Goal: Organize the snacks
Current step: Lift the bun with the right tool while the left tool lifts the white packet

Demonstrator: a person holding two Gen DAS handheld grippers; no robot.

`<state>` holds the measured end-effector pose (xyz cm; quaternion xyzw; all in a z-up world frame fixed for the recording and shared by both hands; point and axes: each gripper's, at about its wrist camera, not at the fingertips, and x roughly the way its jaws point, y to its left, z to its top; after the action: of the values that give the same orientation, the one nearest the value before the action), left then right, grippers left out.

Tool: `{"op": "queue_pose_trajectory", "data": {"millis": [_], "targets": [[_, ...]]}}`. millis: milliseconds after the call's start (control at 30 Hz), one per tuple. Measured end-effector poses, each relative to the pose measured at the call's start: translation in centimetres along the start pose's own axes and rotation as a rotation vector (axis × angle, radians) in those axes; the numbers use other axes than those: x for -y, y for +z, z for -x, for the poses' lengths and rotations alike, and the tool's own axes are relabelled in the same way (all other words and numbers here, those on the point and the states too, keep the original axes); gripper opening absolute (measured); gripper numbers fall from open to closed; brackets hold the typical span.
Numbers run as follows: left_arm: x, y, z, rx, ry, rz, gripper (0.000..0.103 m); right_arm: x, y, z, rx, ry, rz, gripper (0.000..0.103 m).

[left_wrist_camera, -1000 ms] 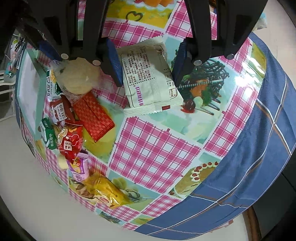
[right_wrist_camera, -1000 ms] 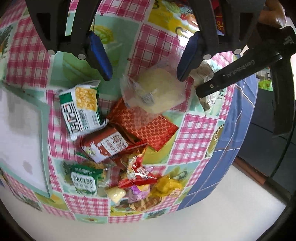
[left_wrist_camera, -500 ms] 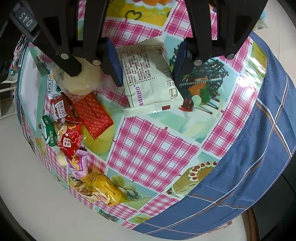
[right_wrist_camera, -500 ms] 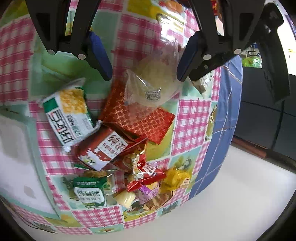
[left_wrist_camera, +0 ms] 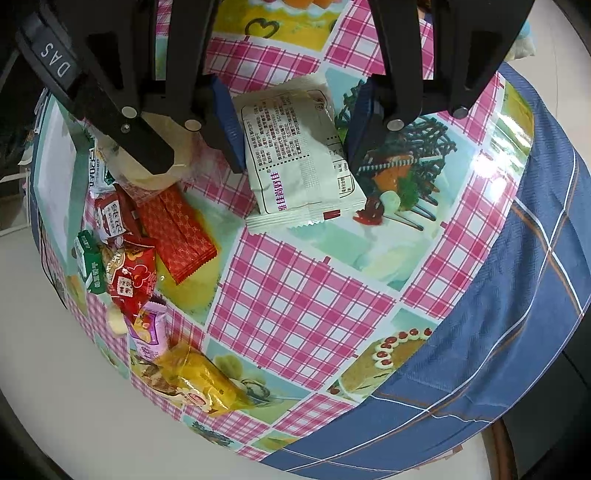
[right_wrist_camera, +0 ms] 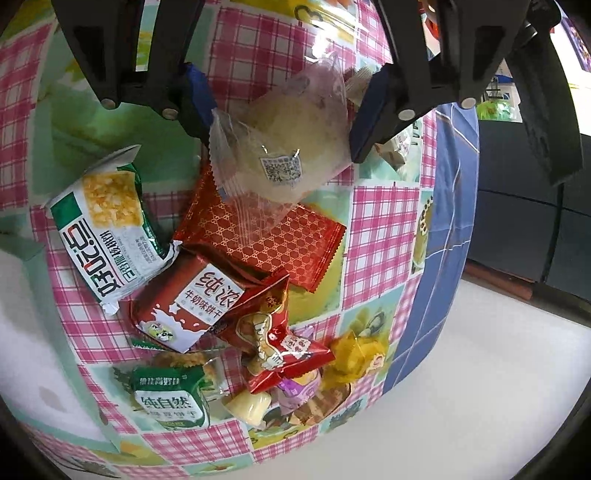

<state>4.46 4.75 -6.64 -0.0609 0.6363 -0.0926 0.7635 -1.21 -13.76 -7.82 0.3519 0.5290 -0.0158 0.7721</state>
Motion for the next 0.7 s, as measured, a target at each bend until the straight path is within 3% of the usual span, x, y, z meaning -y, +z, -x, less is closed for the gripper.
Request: {"op": "queue_pose_trajectory", "data": {"millis": [100, 233, 700], "targets": [[0.1, -0.1, -0.1, 0.001, 0.008, 0.006, 0.055, 0.3, 0.1, 0.2, 0.008, 0.019, -0.011, 0.058], [0.2, -0.3, -0.1, 0.004, 0.016, 0.008, 0.055, 0.5, 0.2, 0.9, 0.019, 0.015, -0.01, 0.055], [1.4, -0.4, 1.3, 0.044, 0.041, -0.005, 0.055, 0.4, 0.1, 4.8, 0.071, 0.074, 0.003, 0.054]]}}
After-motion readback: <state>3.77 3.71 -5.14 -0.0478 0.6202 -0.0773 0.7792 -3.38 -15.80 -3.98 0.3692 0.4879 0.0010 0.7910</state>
